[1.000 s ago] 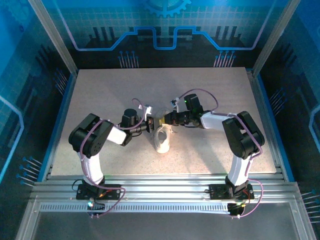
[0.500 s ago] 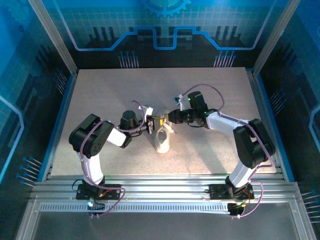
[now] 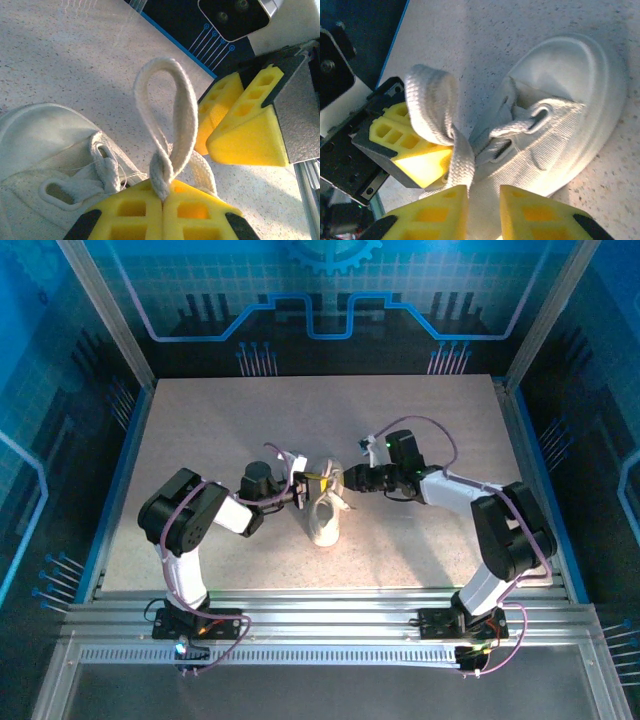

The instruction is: Tie the shoes

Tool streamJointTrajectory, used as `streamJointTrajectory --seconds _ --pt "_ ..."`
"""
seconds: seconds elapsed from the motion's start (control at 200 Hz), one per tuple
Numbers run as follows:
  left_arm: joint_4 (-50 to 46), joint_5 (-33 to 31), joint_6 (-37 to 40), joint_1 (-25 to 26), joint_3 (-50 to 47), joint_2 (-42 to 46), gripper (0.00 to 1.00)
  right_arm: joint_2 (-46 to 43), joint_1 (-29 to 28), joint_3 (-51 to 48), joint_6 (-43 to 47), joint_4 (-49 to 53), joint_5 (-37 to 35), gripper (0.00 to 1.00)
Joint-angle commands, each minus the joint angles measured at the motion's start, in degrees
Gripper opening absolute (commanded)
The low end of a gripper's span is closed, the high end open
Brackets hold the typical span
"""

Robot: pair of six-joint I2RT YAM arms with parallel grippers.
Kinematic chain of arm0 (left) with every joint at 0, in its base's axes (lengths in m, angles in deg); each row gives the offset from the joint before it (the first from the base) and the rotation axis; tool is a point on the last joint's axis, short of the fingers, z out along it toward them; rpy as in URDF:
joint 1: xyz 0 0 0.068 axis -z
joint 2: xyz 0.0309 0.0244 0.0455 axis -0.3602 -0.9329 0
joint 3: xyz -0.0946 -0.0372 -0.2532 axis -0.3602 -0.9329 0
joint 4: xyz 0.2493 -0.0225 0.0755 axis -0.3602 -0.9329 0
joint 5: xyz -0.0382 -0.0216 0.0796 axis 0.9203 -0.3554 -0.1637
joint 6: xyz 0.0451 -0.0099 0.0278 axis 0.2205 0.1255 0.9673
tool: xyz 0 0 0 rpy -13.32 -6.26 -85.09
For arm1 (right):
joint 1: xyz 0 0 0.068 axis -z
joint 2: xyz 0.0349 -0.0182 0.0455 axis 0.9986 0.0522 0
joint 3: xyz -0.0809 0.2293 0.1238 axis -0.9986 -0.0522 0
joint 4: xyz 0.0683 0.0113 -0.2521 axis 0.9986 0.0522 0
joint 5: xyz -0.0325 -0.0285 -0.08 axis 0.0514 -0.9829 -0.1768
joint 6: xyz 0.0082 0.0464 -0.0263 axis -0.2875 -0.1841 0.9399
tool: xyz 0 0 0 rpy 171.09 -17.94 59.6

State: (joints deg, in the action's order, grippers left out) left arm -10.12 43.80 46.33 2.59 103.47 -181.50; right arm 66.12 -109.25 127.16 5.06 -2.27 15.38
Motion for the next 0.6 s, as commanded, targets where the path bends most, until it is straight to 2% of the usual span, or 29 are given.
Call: streamJointTrajectory --seconds 0.0,0.18,0.41,0.595 --pt "1.77 1.6 2.07 0.64 -0.09 0.21 0.0 -2.61 1.99 -1.65 -2.07 -4.23 3.15 0.29" --pt "2.48 1.07 3.32 0.99 -0.65 0.56 0.0 0.88 2.9 -0.18 -2.05 -1.83 4.17 0.31" --pt "3.33 0.15 5.15 1.56 -1.24 1.17 0.0 9.67 1.91 3.27 -7.24 -10.27 11.56 0.32" --pt "4.05 0.49 6.63 1.87 -1.11 1.61 0.0 13.06 1.09 4.78 -8.99 -12.88 15.31 0.36"
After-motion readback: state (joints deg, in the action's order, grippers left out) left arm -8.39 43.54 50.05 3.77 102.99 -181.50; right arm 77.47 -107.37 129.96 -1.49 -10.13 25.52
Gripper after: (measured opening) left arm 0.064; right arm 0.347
